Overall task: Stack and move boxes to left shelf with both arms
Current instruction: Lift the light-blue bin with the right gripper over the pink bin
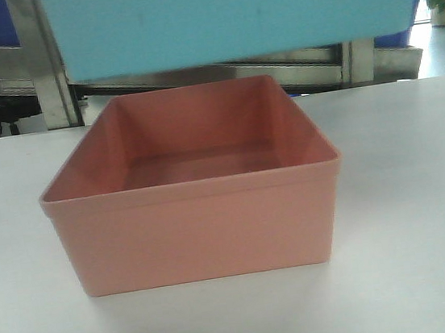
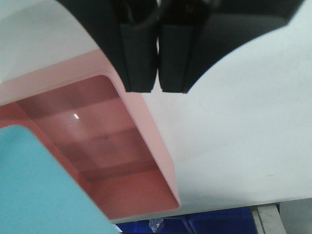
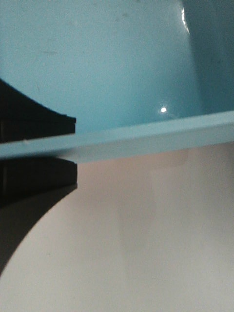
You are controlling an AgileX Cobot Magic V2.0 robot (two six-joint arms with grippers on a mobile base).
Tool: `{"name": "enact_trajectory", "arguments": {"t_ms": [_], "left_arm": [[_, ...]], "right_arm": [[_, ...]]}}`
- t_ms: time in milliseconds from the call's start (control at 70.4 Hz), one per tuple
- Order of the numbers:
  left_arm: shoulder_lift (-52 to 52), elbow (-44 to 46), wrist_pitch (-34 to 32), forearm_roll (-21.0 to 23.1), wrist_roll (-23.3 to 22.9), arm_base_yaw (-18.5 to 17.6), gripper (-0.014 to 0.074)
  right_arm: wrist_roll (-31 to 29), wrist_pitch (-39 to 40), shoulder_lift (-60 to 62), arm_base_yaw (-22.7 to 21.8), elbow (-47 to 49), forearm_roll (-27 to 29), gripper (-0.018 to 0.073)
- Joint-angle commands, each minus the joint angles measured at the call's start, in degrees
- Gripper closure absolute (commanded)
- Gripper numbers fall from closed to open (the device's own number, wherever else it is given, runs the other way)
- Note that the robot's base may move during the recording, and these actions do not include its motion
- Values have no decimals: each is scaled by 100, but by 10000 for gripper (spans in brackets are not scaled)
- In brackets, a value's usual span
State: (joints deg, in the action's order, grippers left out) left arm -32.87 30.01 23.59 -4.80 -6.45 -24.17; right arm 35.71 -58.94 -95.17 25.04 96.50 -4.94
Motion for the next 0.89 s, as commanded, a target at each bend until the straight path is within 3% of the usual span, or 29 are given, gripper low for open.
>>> {"name": "enact_trajectory", "arguments": {"t_ms": [0,369,881], "left_arm": [[5,157,-430,-18,1,18,605],[5,157,-430,-18,1,18,605],[5,157,-430,-18,1,18,605]], "right_arm": [[214,670,41,151,205,-110,522],[319,1379,-513,312,186,-110,522],[323,1389,-979,379,161,-152,522]]}}
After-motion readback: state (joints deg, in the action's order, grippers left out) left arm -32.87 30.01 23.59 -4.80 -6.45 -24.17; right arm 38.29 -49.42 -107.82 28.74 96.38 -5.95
